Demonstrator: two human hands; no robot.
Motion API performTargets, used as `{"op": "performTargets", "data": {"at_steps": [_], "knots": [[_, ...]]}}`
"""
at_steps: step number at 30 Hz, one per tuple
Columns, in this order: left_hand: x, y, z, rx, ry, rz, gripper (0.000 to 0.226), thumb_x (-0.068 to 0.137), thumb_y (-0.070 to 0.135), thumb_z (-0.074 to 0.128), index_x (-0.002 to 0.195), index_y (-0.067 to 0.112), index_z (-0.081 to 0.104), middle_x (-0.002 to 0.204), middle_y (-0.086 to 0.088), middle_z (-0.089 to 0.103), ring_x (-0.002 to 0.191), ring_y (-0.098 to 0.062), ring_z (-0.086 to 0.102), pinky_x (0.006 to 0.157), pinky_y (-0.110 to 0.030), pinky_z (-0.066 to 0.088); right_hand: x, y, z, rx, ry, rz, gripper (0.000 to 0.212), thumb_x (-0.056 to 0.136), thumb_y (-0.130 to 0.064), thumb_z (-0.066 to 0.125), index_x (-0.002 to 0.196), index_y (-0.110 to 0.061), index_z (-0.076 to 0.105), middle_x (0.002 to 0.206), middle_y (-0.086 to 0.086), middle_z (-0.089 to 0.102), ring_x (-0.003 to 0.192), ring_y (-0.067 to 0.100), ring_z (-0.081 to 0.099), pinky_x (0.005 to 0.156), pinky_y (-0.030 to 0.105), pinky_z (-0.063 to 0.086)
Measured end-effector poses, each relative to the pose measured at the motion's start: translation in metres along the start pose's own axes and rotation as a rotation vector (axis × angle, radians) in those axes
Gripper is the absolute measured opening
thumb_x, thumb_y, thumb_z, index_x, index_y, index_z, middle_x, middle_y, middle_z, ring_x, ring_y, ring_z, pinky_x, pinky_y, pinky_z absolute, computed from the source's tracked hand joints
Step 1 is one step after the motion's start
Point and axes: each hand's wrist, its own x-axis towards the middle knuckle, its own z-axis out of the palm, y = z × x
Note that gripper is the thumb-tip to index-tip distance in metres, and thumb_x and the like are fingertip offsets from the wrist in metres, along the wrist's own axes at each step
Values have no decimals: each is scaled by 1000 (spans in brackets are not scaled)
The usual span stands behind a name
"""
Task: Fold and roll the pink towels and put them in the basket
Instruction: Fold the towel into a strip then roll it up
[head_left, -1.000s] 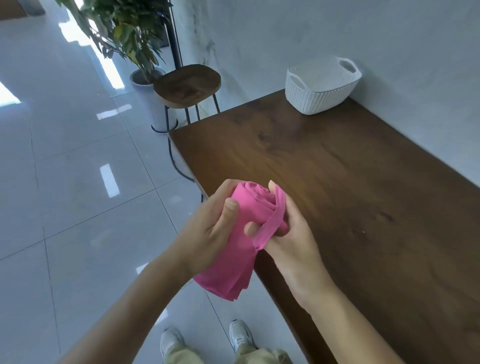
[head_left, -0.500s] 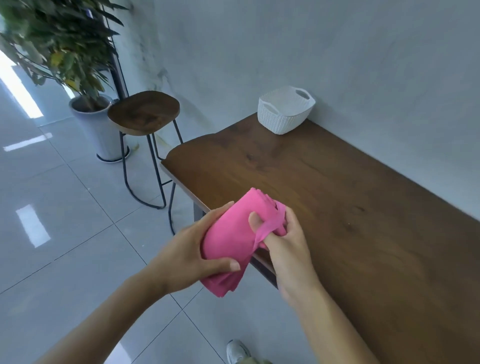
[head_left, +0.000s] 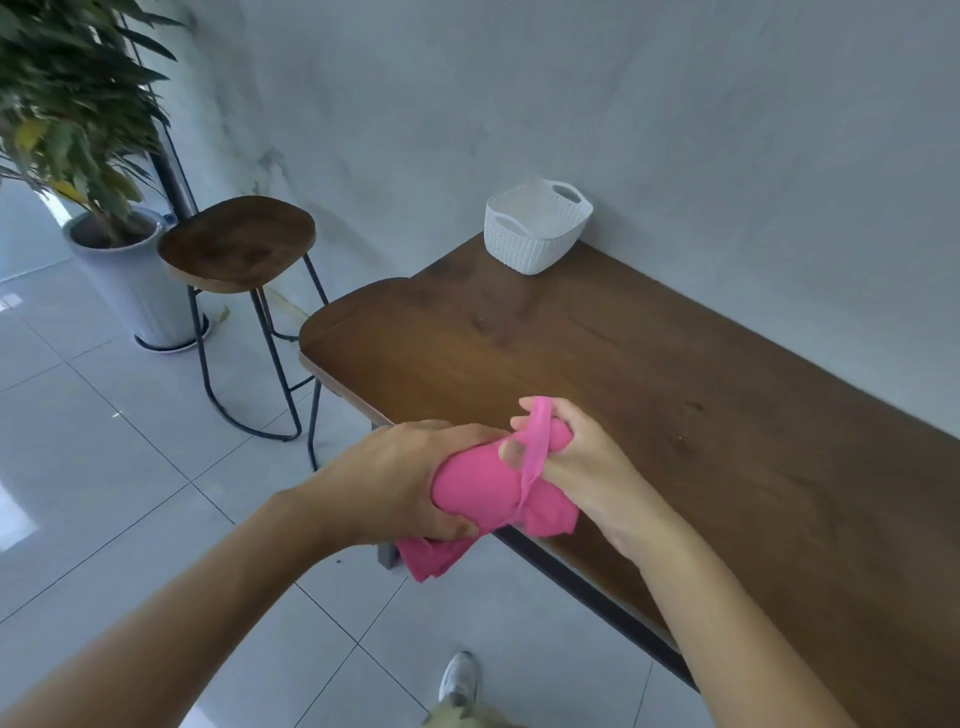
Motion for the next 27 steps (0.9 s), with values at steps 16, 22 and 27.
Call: {"op": "performTargets", "data": {"at_steps": [16,22,27], "knots": [[116,-27,-35,182,87,-171,78,68,68,81,132,37,49,114,23,56,100,-4,58,82,-15,51,97,6,-90,-59,-81,-189,41,90,-26,73,118,-43,48,126,-19,56,116,3,58,90,27,52],[155,-49,-27,130,247,-319,75,67,67,81,127,33,52,109,17,59,95,-10,63,79,-24,58,140,53,-126,-141,25,-129,23,93,-32,69,114,-38,61,120,-21,63,113,-1,60,103,37,51],[182,-61,-22,119,319,-419,77,68,66,81,127,28,52,105,13,61,91,-12,64,73,-27,60,167,94,-143,-423,115,-66,29,97,-35,63,124,-31,57,131,-12,55,129,10,48,107,33,42]]}}
